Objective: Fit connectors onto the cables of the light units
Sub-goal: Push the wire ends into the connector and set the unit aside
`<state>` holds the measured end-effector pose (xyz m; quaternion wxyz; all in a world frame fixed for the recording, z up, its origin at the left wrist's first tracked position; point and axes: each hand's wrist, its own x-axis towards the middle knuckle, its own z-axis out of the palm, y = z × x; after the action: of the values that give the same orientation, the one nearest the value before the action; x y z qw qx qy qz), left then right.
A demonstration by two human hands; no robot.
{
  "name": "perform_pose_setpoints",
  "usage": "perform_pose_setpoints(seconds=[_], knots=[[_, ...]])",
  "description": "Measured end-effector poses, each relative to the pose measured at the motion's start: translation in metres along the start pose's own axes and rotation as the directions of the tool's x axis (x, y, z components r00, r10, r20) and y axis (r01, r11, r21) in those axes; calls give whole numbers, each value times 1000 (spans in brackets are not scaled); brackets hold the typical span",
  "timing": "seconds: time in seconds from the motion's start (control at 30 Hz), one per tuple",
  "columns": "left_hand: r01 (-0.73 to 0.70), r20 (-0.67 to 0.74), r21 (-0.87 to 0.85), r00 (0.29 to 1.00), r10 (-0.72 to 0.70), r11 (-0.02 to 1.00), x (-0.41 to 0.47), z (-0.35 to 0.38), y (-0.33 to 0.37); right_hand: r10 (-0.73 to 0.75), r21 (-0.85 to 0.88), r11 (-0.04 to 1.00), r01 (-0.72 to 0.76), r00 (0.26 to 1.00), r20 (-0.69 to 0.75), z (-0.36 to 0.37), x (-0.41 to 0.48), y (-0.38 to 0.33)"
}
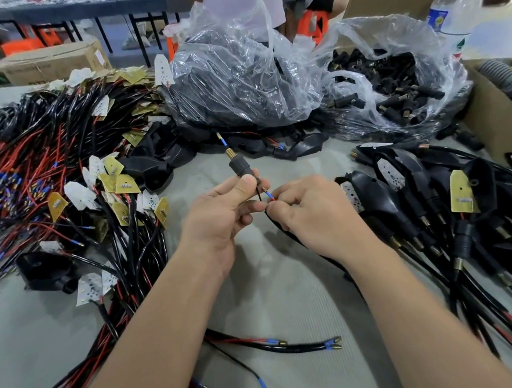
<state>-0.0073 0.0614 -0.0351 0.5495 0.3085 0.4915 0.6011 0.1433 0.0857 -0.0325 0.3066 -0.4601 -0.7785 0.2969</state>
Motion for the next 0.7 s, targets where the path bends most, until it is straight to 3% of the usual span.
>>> perform_pose_setpoints(seconds=[0.4, 0.7], knots=[[42, -40, 53, 998, -40, 998, -2, 1, -1, -14, -79, 997, 14, 1000, -5, 7, 0, -2], [-20, -28, 195, 999, 26, 981, -1, 5, -2, 104, 37, 994, -101, 987, -122, 13, 1, -4]])
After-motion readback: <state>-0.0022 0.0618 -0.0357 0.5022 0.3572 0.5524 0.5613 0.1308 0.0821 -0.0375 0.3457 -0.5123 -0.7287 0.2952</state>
